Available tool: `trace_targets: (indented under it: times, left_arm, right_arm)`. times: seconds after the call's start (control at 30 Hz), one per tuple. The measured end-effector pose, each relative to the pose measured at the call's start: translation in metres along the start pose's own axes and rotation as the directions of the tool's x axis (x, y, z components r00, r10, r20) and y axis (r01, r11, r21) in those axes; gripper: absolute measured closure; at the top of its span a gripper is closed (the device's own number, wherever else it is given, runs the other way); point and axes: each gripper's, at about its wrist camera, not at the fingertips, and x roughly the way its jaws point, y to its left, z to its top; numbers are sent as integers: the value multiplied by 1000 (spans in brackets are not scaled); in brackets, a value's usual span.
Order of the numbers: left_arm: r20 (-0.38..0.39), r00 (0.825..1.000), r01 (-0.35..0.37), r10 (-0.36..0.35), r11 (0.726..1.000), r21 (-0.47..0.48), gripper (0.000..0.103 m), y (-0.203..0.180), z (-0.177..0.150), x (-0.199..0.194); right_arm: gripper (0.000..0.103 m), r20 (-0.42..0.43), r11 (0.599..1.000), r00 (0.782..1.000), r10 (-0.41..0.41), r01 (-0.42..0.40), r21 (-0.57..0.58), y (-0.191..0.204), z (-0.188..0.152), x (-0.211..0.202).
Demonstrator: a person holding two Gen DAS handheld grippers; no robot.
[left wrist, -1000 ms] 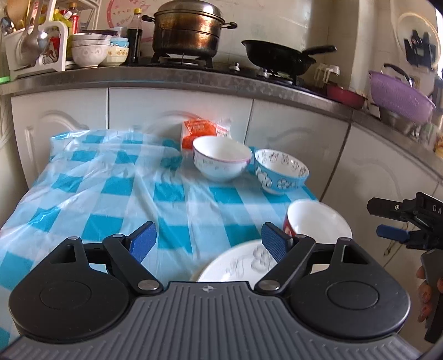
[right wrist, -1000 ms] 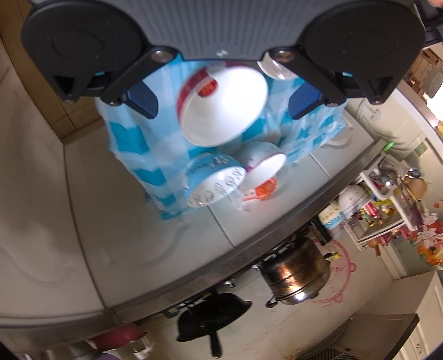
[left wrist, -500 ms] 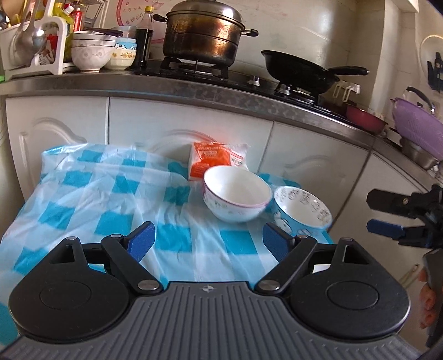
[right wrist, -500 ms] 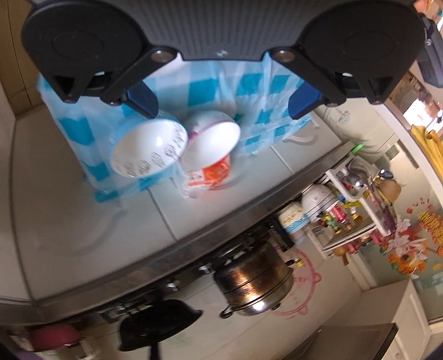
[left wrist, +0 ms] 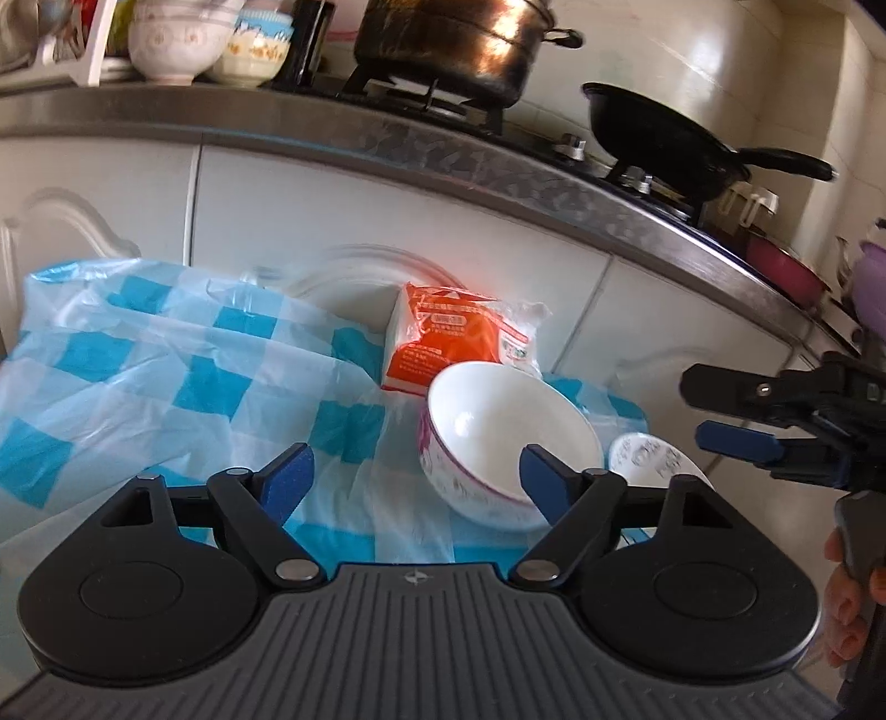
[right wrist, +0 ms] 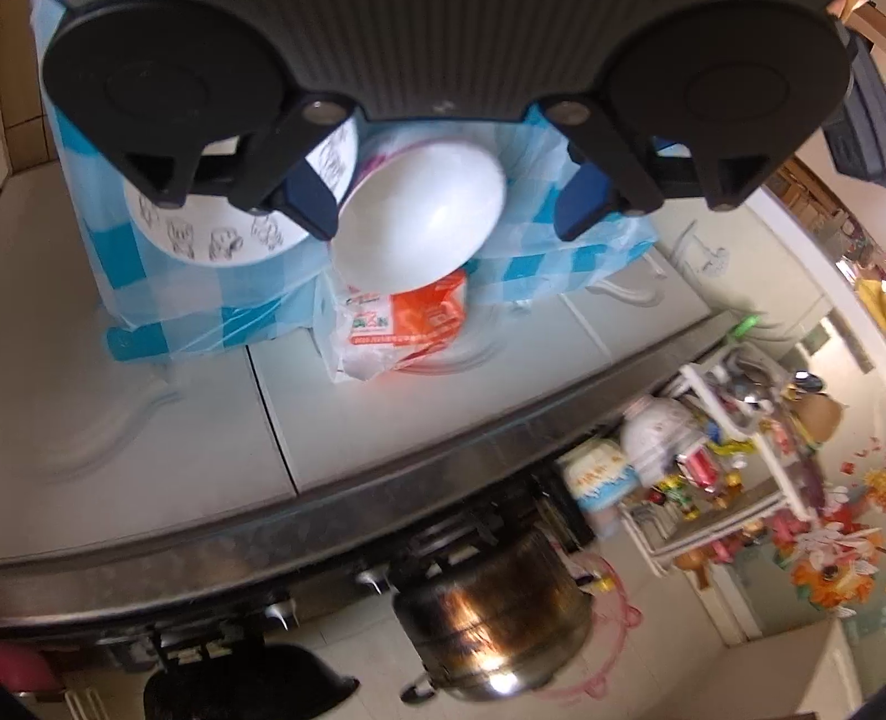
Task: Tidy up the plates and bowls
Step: 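Move the left gripper to the pink-patterned white bowl and grasp its rim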
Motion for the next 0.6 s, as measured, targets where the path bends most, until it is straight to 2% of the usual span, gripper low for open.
trace_targets:
  times: [0.2, 0.4, 0.53, 0.6]
  left_arm:
    - [-35, 999, 17, -19, 999, -51, 32, 4, 3, 34]
    - [-100, 994, 39, -48, 995, -90, 48, 6, 0, 64]
    - [-104, 992, 54, -65, 994, -100, 51, 7, -4, 73]
    - [-105, 992, 66, -77, 993, -103, 60, 6, -5, 76]
  right_arm:
    - [26, -54, 1000, 998, -15, 15, -4, -15, 16, 41]
    - [26, -132, 1000, 991, -24, 23, -3, -23, 24, 75]
    - [26, -168, 999, 985, -41, 41, -1, -28, 26, 89]
    - [26, -177, 999, 983, -41, 42, 1, -30, 28, 94]
